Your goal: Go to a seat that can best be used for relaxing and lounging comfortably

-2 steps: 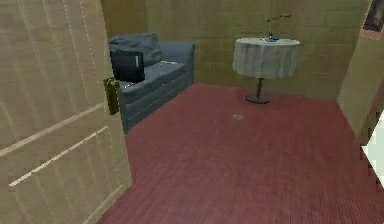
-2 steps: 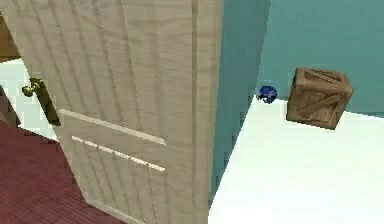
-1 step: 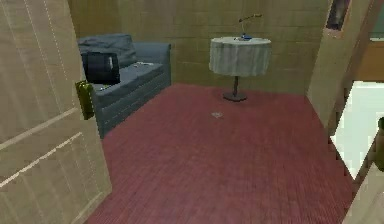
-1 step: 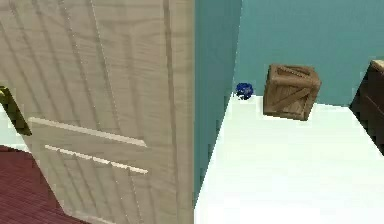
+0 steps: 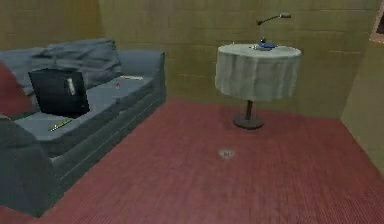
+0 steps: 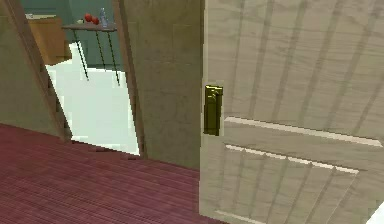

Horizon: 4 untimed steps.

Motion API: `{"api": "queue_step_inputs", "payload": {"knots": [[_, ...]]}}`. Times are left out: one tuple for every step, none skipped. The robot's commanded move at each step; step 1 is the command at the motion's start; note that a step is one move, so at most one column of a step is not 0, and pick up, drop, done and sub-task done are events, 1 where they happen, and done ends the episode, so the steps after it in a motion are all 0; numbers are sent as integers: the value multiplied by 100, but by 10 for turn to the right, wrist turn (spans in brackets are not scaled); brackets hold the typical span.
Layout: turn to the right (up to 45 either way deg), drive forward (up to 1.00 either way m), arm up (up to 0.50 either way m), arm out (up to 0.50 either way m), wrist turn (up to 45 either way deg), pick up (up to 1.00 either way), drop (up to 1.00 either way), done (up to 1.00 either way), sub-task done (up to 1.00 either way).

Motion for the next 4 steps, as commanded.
{"api": "queue_step_inputs", "payload": {"knots": [[60, 0, 0, 0, 0, 0, 0, 0, 0], [0, 25, 0, 0, 0, 0, 0, 0, 0], [-450, 0, 0, 0, 0, 0, 0, 0, 0], [0, 65, 0, 0, 0, 0, 0, 0, 0]]}}
